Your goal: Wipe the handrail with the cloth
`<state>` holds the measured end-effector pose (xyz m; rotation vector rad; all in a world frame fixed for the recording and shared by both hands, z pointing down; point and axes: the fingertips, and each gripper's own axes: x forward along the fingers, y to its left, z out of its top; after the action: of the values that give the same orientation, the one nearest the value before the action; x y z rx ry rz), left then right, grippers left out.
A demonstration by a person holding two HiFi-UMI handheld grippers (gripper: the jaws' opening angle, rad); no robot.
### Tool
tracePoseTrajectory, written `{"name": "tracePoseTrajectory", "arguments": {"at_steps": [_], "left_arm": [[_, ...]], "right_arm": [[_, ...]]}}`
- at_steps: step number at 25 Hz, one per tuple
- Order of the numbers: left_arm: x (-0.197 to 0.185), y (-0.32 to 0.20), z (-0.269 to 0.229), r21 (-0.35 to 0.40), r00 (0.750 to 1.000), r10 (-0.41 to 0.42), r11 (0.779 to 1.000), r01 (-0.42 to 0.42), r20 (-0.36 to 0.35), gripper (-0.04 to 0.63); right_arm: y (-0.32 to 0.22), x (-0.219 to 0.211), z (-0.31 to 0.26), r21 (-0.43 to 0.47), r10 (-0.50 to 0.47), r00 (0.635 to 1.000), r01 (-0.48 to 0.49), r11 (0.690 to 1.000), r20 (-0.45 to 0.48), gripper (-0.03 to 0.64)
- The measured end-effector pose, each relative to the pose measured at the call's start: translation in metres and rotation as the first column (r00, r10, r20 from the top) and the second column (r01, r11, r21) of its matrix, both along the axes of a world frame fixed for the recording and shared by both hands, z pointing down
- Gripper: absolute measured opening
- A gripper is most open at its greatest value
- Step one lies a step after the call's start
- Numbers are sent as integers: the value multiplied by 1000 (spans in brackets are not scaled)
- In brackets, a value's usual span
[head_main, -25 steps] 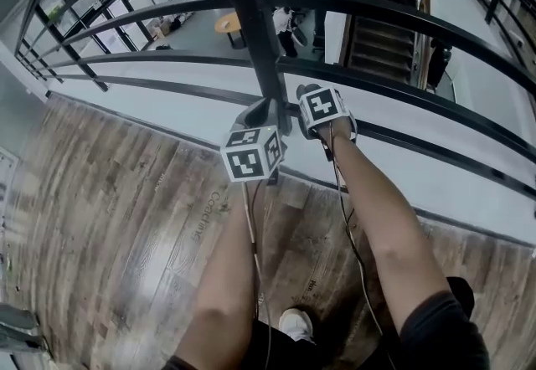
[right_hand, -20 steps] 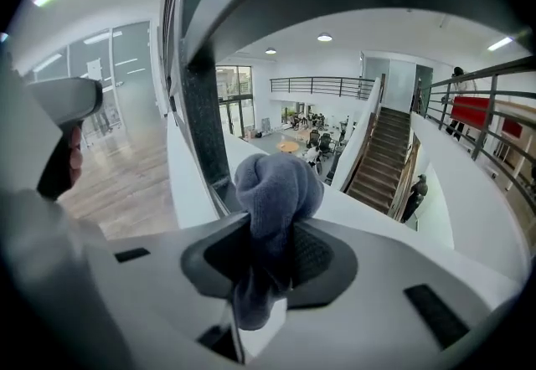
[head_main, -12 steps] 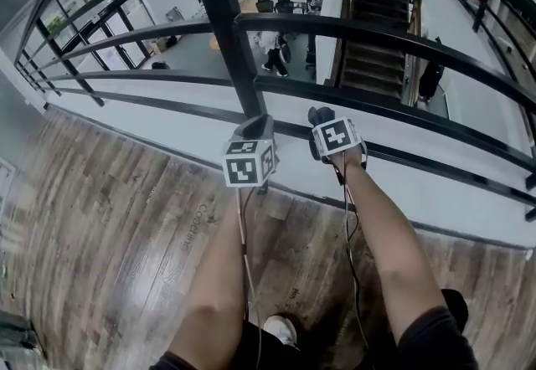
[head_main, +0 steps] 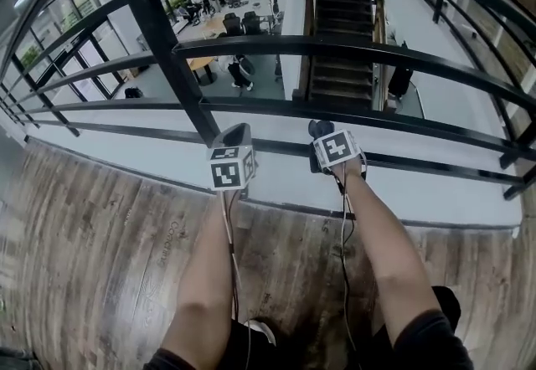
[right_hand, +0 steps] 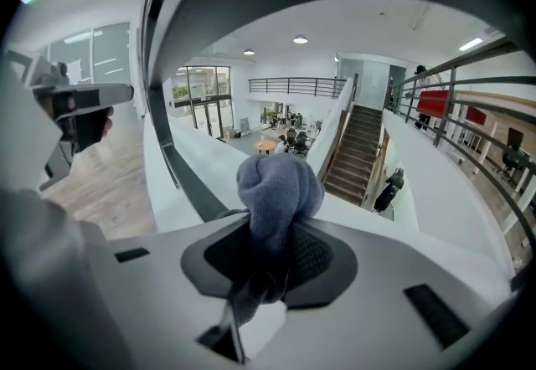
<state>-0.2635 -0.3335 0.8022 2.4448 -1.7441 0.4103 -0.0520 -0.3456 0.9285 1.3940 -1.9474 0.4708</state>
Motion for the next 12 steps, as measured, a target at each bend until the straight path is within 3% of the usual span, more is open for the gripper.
{"name": "tracePoseTrajectory", "arguments": {"at_steps": [5, 9, 12], "left_arm": [[62, 3, 30, -77, 999, 45, 996, -45, -11, -2], [102, 4, 43, -98, 997, 79, 992, -80, -15, -2], [140, 7, 54, -116, 992, 123, 985, -125, -22, -2]], "right_arm": [[15, 73, 2, 21, 51, 999, -51, 998, 7, 103], [33, 133, 1, 57, 76, 997, -76, 995, -7, 103], [50, 183, 6, 35, 126, 992, -126, 991, -8, 103]]}}
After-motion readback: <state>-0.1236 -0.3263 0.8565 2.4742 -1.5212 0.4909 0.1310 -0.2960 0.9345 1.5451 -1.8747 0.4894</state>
